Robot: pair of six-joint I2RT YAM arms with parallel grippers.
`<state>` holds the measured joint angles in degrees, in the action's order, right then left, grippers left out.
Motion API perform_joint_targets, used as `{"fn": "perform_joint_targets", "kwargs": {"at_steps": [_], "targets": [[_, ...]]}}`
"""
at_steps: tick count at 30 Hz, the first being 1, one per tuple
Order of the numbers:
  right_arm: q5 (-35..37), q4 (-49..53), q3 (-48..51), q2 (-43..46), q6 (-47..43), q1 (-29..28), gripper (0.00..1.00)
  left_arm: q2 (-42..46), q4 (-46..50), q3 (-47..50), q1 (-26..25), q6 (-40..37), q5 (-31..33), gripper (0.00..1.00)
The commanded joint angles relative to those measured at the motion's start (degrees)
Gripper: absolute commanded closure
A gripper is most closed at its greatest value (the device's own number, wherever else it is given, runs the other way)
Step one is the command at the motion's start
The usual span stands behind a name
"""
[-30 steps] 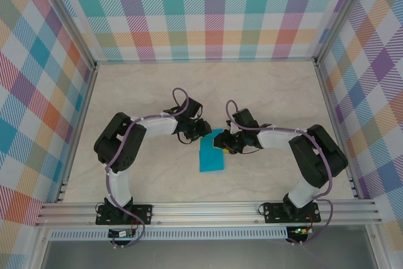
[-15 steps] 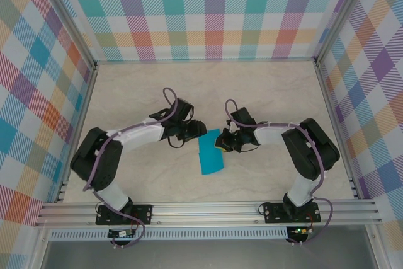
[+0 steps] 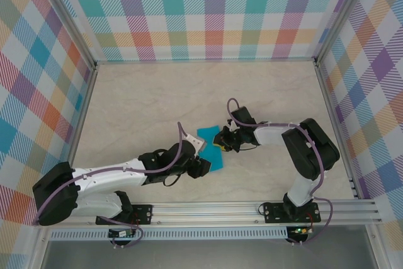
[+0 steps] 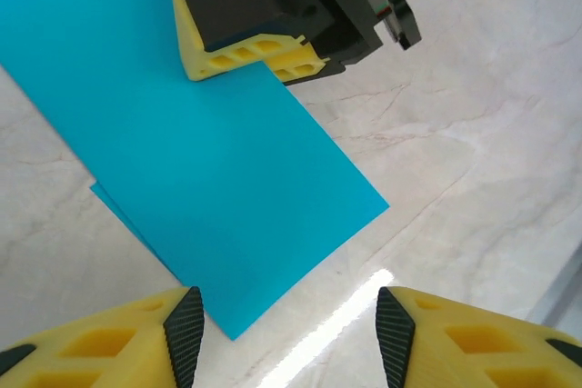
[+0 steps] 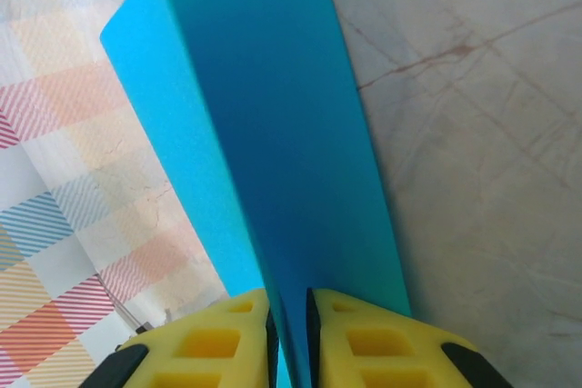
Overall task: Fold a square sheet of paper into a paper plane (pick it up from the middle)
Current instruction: Third fold the triangle at the center of the table.
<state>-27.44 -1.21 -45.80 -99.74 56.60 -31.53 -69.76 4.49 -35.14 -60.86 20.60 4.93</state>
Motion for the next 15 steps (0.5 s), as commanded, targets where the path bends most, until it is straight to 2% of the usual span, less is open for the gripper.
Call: {"fn": "perform_joint_targets", "kwargs": {"at_steps": [1,3,6,10,13,15], "targets": [[-2.5,1.3,-0.7,1.1,-0.2,0.2,0.81,-4.5,4.8,-5.4,-2.7,-4.7,7.6,0.47],[-3.1,1.8,-1.2,1.1,-1.0,0.2,0.80,-9.6,9.8,-9.8,-4.7,-4.6,9.3,0.51],[-4.1,1.7,-1.6,0.8,-1.4,0.2,0.80,-16.8,13.3,-14.3,-10.5,-6.8,14.5,0.50],[-5.1,2.7,-2.3,0.7,-1.3,0.2,0.83,-22.5,13.5,-17.7,-16.1,-6.9,21.4,0.44],[-5.0,4.4,-3.1,0.6,-1.5,0.2,0.87,-23.6,12.4,-18.3,-17.7,-5.6,24.7,0.36],[-5.4,4.2,-3.2,0.4,-1.3,0.2,0.87,-24.5,11.9,-18.5,-18.3,-5.5,26.2,0.35]]}}
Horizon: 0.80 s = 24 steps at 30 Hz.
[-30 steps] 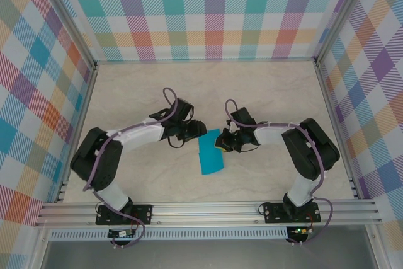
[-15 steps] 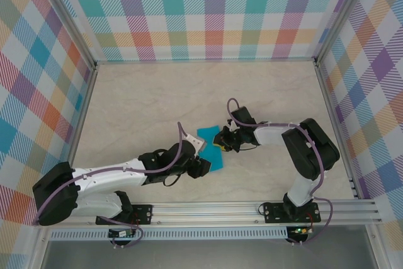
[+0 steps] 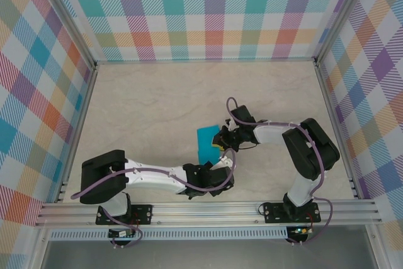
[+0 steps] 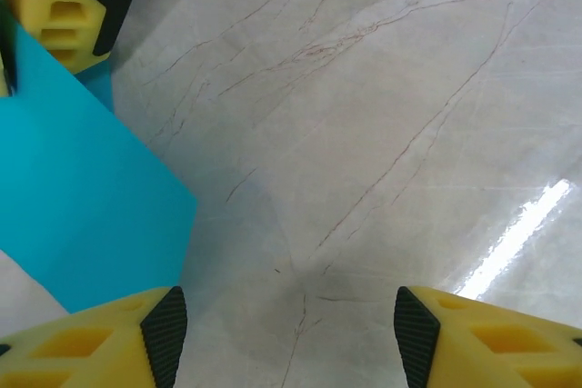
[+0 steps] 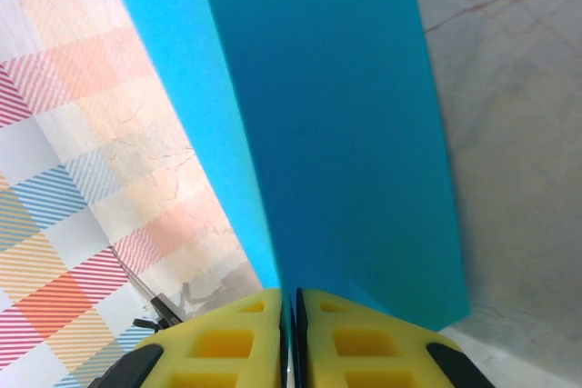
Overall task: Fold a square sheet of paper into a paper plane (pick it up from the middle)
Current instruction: Third fold the triangle at the center of the table.
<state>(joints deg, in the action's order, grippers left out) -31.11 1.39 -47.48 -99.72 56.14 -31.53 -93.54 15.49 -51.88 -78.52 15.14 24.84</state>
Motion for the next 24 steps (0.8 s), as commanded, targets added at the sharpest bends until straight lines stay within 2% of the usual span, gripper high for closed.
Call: {"fn": "perform_joint_targets", "kwargs": {"at_steps": [1,6,9,13,17,24], "targets": [[-2.1,1.9,-1.8,0.3,-1.0,0.2,0.87,-1.5,0.9,-2.1,-1.1,0.0,7.5,0.35],[-2.4,2.5,-2.7,0.1,-1.1,0.2,0.87,-5.2,1.6,-3.8,-1.9,0.8,12.5,0.33],[-1.9,3.1,-2.7,0.4,-1.2,0.2,0.87,-6.3,1.5,-4.1,-1.9,1.8,14.1,0.36],[-1.4,4.0,-2.8,0.5,-1.7,0.2,0.86,-6.0,0.9,-3.9,-1.8,3.0,15.1,0.50],[-1.2,4.2,-2.4,0.6,-2.0,0.2,0.86,-5.4,1.0,-3.3,-1.9,4.2,16.4,0.70],[-0.6,4.8,-2.3,0.7,-2.4,0.2,0.85,-2.1,-1.1,-1.0,-0.6,4.8,14.8,0.97]]}}
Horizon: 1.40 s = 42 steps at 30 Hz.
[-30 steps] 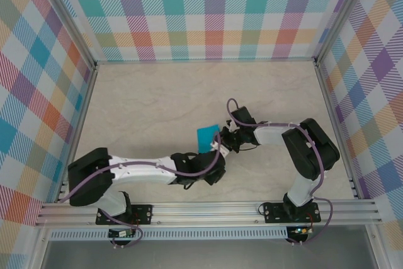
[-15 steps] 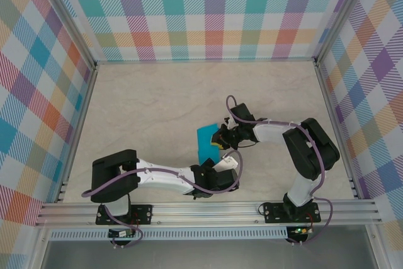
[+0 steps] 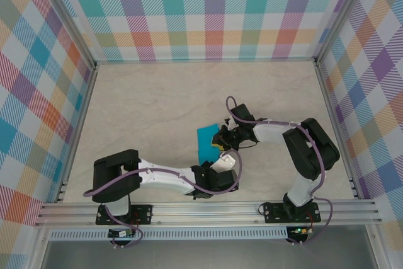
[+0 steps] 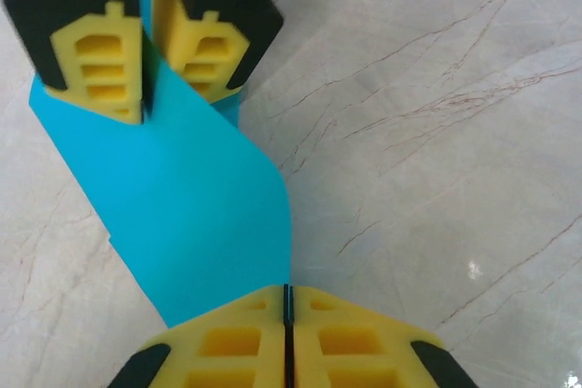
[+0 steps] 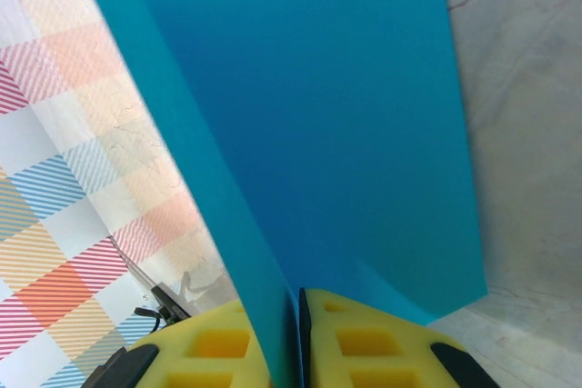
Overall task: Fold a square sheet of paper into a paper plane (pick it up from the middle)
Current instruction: Third fold the triangle at the center of the table.
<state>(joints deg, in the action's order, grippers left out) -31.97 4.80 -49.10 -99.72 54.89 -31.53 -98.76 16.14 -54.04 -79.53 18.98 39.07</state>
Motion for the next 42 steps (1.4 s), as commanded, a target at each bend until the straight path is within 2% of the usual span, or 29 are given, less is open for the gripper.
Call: {"fn": "perform_joint_targets", "kwargs": {"at_steps": [1,8,11,13,17,19,22,26,28,32,42], "targets": [[0.2,1.4,-0.7,0.7,-1.2,0.2,0.85,3.8,-1.9,1.5,0.9,1.0,0.1,1.00],[-0.4,1.5,-0.7,1.0,-1.4,0.2,0.85,9.2,-4.2,4.8,4.1,0.2,-5.0,1.00],[1.1,3.7,-1.2,2.0,-2.2,0.2,0.78,11.1,-5.3,6.2,6.3,-0.7,-10.1,1.00],[4.1,6.8,-1.6,4.0,-3.4,0.2,0.67,12.2,-6.0,7.2,7.8,-1.0,-13.9,1.00],[10.9,14.1,-3.0,8.2,-6.7,0.3,0.55,14.7,-8.6,10.0,11.9,-0.4,-24.2,1.00],[13.6,16.7,-3.7,9.2,-8.0,0.3,0.53,15.8,-9.6,11.3,13.9,0.0,-27.5,1.00],[13.9,16.6,-4.2,9.4,-9.2,0.3,0.57,17.4,-10.7,12.8,16.8,0.2,-32.2,1.00],[11.2,14.0,-4.8,8.4,-10.2,0.3,0.69,18.8,-10.9,14.2,20.2,-0.2,-38.8,1.00],[9.2,13.1,-5.9,7.3,-11.1,0.3,0.76,19.4,-11.2,15.0,21.6,0.0,-40.8,1.00],[5.9,13.1,-9.3,3.5,-12.9,0.3,0.84,20.0,-11.3,15.8,24.0,0.0,-44.4,1.00],[5.3,16.3,-16.2,-6.3,-15.4,0.2,0.87,19.3,-11.1,15.5,27.4,0.1,-48.6,1.00]]}}
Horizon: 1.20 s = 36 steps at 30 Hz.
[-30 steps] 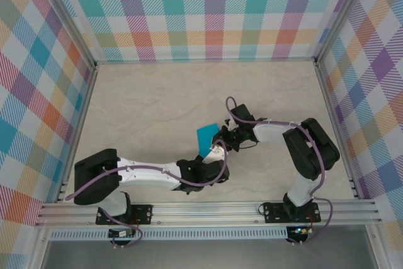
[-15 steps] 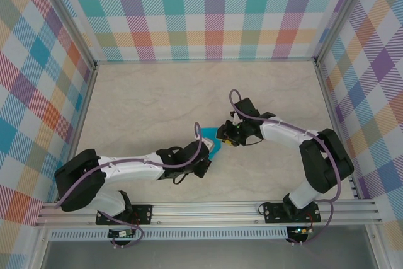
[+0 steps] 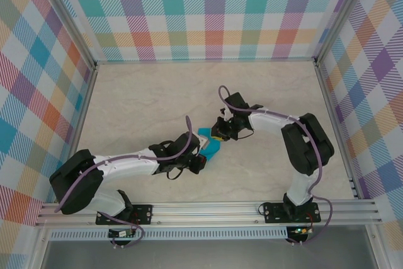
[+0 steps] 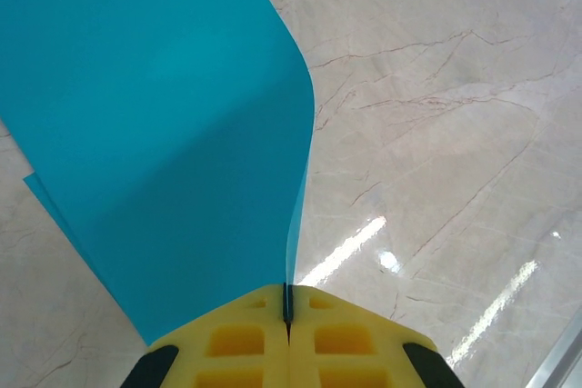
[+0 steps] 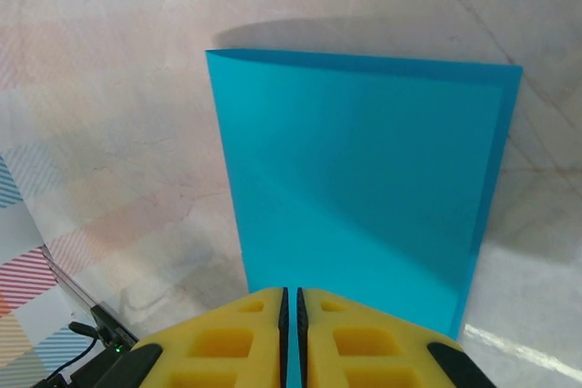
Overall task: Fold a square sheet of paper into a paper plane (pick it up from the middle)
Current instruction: Third fold the triangle at the center of the table.
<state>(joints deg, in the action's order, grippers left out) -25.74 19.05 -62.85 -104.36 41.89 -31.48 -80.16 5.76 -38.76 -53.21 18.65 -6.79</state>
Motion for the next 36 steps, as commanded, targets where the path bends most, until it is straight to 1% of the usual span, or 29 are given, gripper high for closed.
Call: {"fn": "perform_joint_targets", "kwargs": {"at_steps": [1,7,10,14,22,32,36], "targets": [[-0.5,2.8,-3.1,-2.4,-2.9,0.2,0.87,0.5,-0.8,0.1,1.3,0.6,-3.1,1.00],[1.2,4.6,-4.7,-6.5,-5.7,0.2,0.88,-2.0,-0.4,-1.1,2.4,0.6,-5.3,1.00],[4.3,6.8,-5.3,-7.8,-7.5,0.2,0.88,-3.1,-0.2,-1.7,3.0,0.7,-6.5,1.00],[5.9,8.3,-4.9,-8.6,-9.9,0.2,0.88,-4.4,0.4,-2.6,3.9,1.0,-7.3,1.00],[6.1,9.2,-4.6,-9.3,-13.7,0.1,0.89,-7.4,1.9,-5.5,6.6,1.7,-10.8,1.00],[6.3,9.6,-4.6,-8.8,-13.9,-0.1,0.88,-10.1,5.3,-7.3,7.9,2.2,-7.5,1.00],[6.4,9.6,-4.2,-8.8,-13.8,-0.1,0.88,-9.6,5.6,-7.0,8.0,3.2,-4.7,1.00]]}}
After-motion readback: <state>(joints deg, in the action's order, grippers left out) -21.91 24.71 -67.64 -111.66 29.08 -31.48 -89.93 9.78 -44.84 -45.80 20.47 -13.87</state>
